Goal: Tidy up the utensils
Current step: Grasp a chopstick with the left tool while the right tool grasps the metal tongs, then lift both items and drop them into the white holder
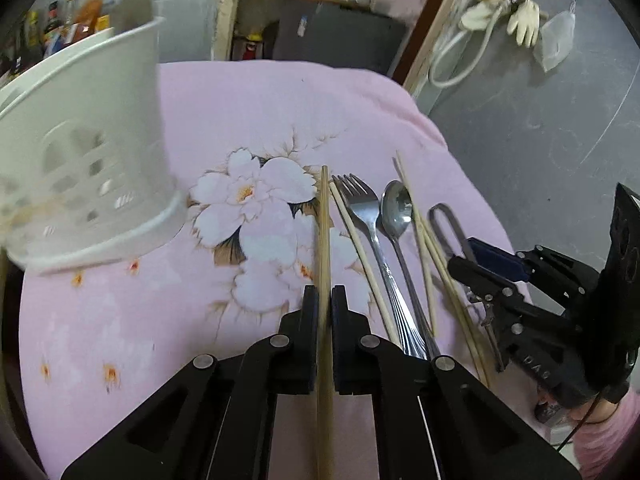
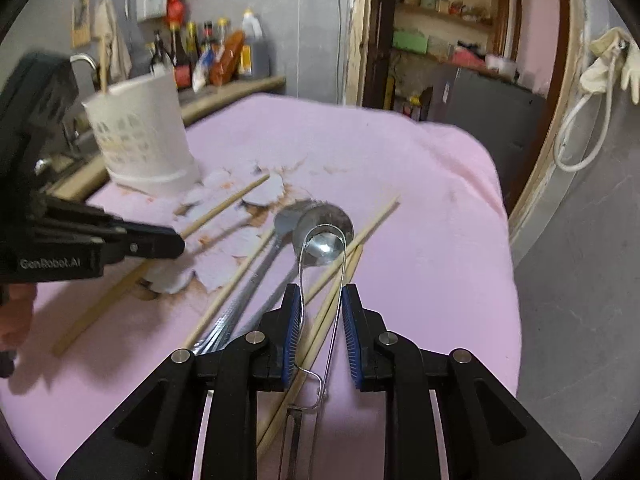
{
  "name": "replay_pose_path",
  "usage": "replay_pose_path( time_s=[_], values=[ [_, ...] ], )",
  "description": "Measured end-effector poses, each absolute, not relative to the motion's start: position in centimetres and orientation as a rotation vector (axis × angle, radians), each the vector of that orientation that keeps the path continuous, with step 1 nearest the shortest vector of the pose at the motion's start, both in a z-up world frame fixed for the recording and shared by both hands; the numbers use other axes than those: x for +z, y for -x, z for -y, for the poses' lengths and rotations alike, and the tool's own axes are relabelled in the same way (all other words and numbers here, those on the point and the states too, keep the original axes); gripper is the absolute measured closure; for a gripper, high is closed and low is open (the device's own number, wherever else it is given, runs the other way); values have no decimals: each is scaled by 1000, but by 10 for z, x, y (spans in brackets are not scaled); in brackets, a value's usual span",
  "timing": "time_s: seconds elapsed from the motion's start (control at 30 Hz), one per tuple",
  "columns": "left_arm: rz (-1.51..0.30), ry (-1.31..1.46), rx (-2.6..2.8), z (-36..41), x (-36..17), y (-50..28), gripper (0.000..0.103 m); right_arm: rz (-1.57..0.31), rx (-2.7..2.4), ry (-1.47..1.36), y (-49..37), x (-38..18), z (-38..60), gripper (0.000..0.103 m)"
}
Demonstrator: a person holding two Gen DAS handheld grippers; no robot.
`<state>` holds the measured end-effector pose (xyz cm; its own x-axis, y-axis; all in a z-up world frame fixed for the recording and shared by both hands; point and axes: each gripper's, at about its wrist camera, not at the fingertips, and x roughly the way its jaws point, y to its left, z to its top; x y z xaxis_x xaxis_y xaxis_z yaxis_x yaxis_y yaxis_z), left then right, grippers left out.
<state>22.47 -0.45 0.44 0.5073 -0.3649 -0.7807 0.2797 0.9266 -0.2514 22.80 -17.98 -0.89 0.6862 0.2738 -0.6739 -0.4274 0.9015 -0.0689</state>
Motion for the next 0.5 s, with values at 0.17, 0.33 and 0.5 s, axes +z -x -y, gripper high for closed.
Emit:
replay_pose_path(
  time_s=[0.17,0.33,0.5],
  values=[
    [-772,150,-391,-4,22,-197,99,-537,402,206,-199,9,180,84],
    [-509,178,-363,-7,48,-178,99,-324,385,164,-181,29,173,84],
    [-368,223,-332,-20,74,-175,99,-176,392,124,-181,50,162,84]
  ],
)
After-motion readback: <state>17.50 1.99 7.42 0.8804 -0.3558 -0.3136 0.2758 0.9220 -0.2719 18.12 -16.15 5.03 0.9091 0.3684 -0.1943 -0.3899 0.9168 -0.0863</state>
